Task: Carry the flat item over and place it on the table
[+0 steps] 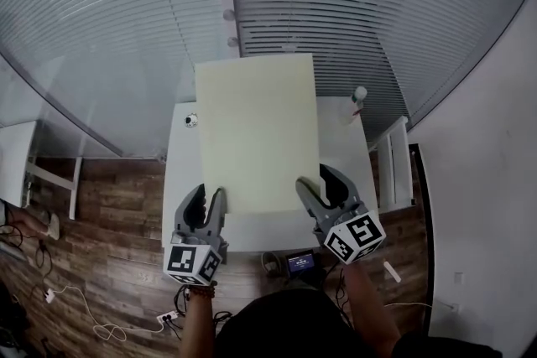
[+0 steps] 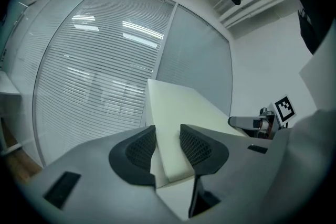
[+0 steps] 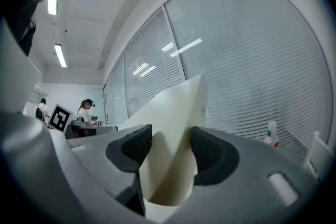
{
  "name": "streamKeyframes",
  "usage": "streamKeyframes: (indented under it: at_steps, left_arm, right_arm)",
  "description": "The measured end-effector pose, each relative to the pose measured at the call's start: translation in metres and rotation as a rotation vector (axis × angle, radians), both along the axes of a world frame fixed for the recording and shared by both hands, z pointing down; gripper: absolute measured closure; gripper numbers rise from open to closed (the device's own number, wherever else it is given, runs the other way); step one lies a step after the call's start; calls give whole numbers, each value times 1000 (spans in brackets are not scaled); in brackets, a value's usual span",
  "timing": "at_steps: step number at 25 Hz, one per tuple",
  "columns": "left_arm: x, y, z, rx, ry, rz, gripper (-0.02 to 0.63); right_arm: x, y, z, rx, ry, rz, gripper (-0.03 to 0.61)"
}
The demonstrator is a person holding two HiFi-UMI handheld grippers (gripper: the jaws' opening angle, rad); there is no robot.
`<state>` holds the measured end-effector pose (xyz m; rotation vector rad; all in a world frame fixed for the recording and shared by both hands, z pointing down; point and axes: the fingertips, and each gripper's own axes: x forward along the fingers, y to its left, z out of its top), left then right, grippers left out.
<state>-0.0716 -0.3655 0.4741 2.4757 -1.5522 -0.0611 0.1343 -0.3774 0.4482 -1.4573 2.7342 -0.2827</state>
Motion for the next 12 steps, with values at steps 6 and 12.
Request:
streamKeyframes:
  at_steps: [6,12]
  left_arm:
    - [1,-7,25,-60,2,5,472]
    - [1,-16,50,-115,18,11,472]
  right_arm:
    - [1,-9,27,-60,5,2,347]
    - [1,-18,54,-121,0,6,345]
